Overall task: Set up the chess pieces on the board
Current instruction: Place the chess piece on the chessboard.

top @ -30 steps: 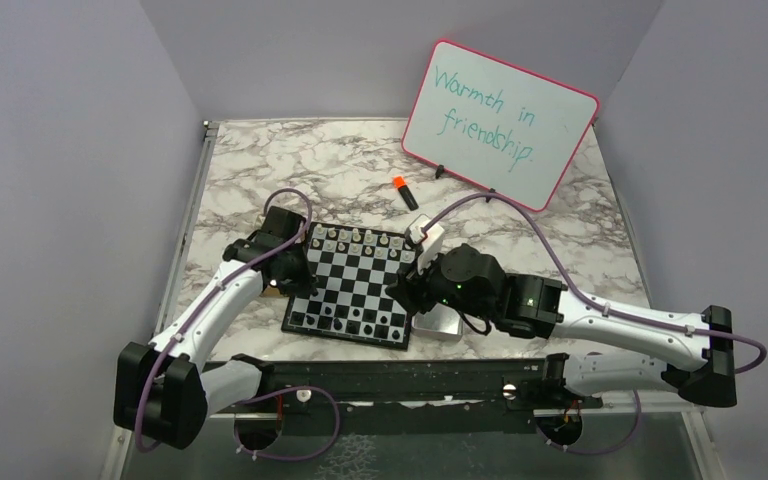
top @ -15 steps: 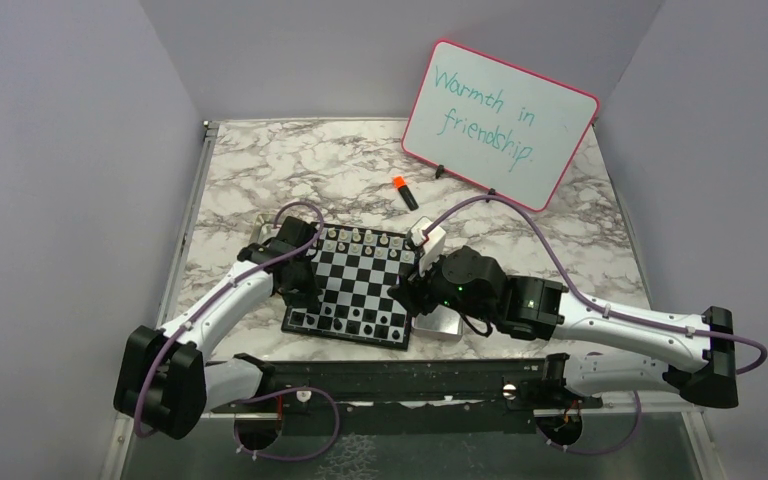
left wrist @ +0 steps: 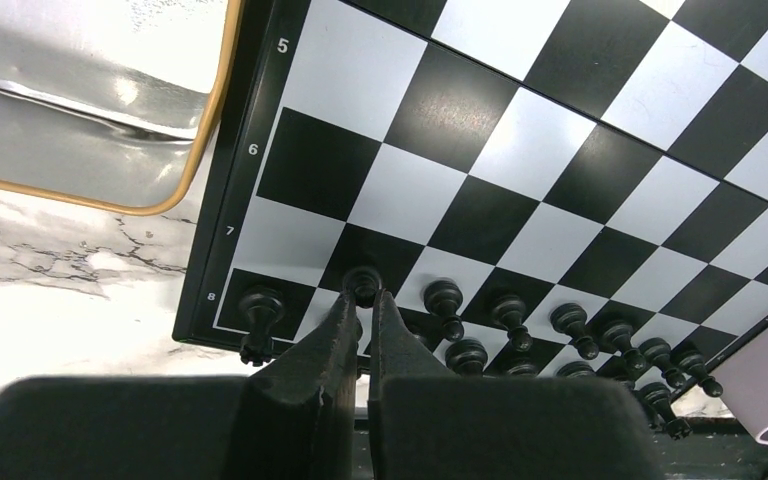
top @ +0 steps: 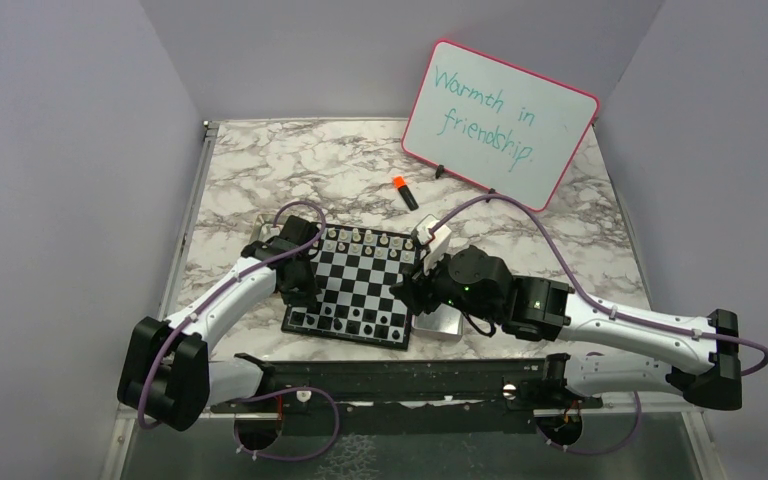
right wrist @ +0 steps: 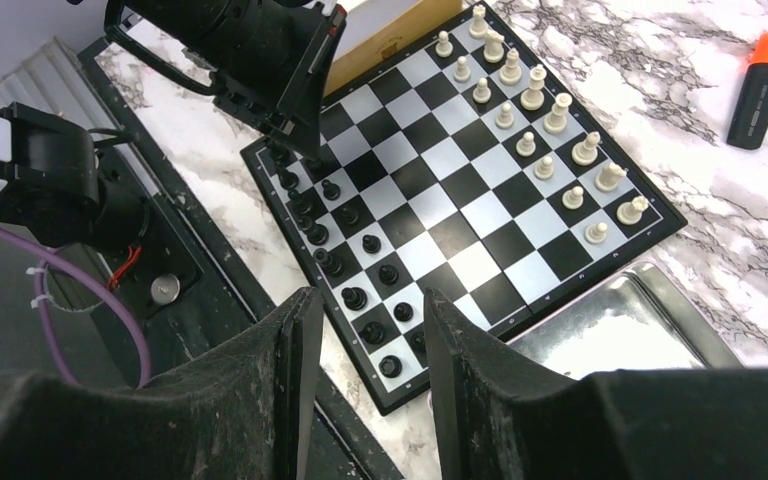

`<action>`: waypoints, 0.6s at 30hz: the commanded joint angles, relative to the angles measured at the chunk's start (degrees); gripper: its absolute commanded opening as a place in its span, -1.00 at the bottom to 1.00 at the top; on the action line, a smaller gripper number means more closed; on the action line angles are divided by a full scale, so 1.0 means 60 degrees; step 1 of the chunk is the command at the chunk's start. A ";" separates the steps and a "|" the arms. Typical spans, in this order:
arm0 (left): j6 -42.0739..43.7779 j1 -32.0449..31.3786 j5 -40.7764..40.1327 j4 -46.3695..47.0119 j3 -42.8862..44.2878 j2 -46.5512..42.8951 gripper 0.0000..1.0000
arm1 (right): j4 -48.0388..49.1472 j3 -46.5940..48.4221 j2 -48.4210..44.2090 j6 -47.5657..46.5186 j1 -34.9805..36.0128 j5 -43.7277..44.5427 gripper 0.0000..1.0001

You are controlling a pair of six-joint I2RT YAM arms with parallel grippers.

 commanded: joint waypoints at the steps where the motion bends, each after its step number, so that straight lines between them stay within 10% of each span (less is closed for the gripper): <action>1: 0.0074 -0.0099 -0.0356 0.0060 0.0178 0.0071 -0.84 | 0.0251 -0.0082 -0.0171 -0.0164 0.0002 0.0306 -0.06; 18: 0.0027 -0.0278 -0.0300 0.0069 0.0149 0.0085 -0.62 | 0.0325 -0.0079 -0.0055 -0.0150 0.0002 0.0264 -0.05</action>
